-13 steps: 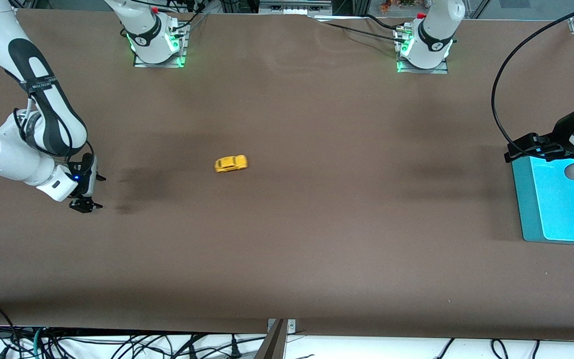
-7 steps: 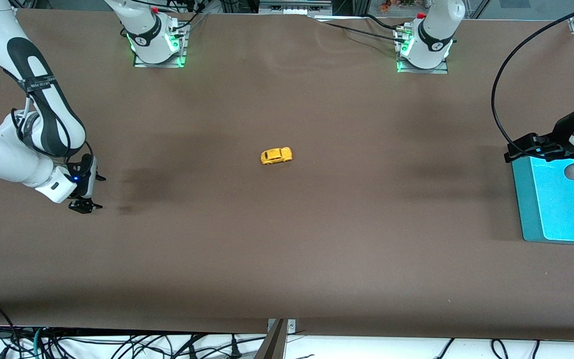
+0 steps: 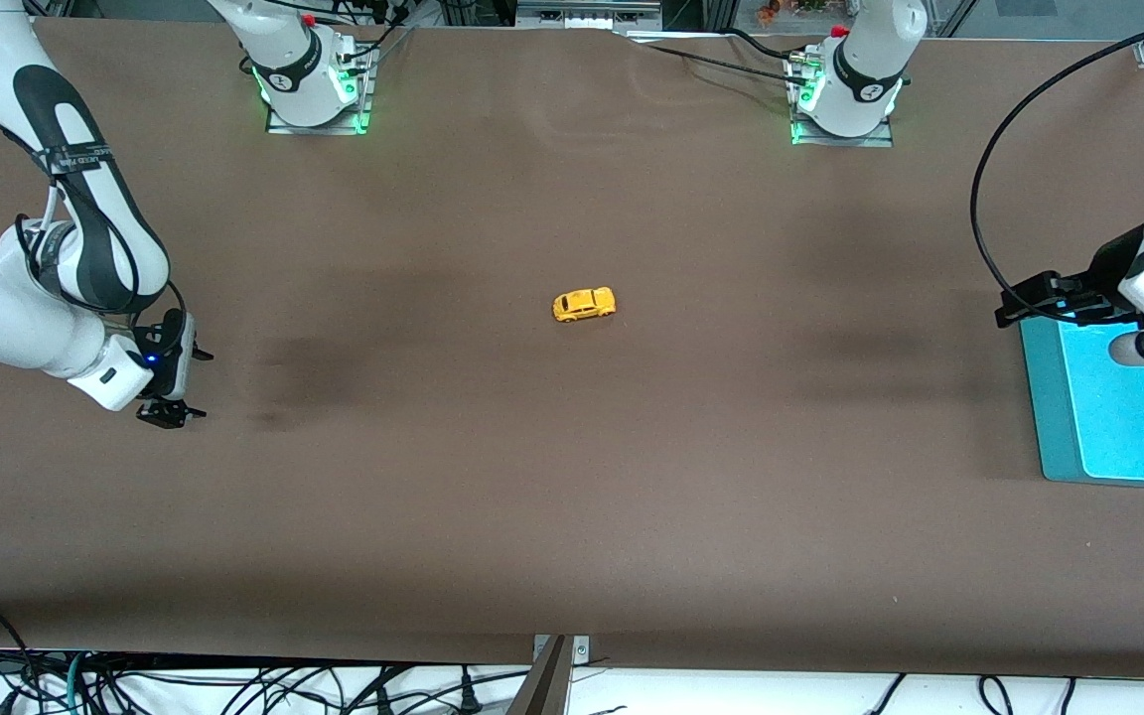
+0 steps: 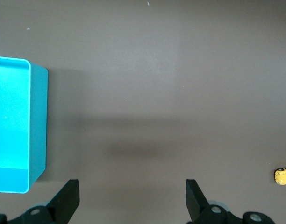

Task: Wind and store yellow beetle car
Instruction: 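Reach the left gripper to the car while the right gripper withdraws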

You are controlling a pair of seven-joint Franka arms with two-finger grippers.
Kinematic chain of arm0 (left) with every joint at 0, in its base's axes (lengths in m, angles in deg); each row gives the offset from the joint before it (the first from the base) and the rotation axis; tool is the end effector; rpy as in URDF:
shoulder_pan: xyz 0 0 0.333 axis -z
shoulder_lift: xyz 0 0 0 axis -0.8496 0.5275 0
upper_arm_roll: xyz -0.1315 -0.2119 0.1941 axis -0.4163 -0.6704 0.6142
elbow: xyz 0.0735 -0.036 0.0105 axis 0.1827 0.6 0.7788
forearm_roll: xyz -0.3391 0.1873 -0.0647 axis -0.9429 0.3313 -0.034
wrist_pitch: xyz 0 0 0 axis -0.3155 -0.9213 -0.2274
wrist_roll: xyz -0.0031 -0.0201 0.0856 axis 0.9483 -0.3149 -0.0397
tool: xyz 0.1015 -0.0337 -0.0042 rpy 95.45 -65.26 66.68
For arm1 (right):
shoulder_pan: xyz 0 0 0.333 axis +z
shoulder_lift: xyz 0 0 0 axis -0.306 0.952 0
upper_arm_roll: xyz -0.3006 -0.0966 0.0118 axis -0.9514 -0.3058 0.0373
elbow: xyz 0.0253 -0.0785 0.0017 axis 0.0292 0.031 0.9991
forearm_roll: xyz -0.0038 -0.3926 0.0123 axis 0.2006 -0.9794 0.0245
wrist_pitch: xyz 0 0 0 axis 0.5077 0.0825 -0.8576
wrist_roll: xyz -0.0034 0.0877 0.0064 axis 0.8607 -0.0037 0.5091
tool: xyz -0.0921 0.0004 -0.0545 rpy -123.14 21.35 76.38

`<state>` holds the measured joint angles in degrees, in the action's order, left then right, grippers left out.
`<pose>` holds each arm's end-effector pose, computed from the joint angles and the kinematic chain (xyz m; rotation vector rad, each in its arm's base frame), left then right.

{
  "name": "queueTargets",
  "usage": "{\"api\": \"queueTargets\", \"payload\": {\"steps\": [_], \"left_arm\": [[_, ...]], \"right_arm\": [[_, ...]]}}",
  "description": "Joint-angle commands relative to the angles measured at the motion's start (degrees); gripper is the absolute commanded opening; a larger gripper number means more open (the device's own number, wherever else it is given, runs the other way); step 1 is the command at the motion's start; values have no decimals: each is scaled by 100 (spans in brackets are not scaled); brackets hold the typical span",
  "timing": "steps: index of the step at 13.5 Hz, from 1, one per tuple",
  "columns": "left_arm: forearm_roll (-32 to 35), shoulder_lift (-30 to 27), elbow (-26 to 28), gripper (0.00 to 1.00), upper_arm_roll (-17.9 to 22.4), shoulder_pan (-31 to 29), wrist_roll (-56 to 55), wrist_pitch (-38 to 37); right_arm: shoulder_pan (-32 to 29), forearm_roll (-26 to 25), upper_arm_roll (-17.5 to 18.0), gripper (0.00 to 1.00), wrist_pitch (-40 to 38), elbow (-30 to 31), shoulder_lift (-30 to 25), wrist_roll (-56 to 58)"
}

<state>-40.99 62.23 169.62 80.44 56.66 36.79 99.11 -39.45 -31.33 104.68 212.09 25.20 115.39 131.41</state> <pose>0.6099 0.0081 0.5433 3.0873 0.0693 -0.0962 0.6225 -0.0709 0.2521 -2.0743 -2.1892 -0.1401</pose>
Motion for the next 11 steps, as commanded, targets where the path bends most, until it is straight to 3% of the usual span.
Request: {"api": "queueTargets", "payload": {"steps": [1, 9, 11], "left_arm": [[-92, 130, -95, 100, -235, 53, 415, -126], [-118, 490, -59, 100, -1676, 80, 601, -38], [-101, 753, -59, 100, -1984, 175, 654, 32]], "right_arm": [[220, -246, -4, 100, -603, -430, -168, -588], [984, -449, -21, 100, -3661, -3258, -265, -2267], [1248, -589, -48, 100, -3752, -3323, -650, -3003]]}}
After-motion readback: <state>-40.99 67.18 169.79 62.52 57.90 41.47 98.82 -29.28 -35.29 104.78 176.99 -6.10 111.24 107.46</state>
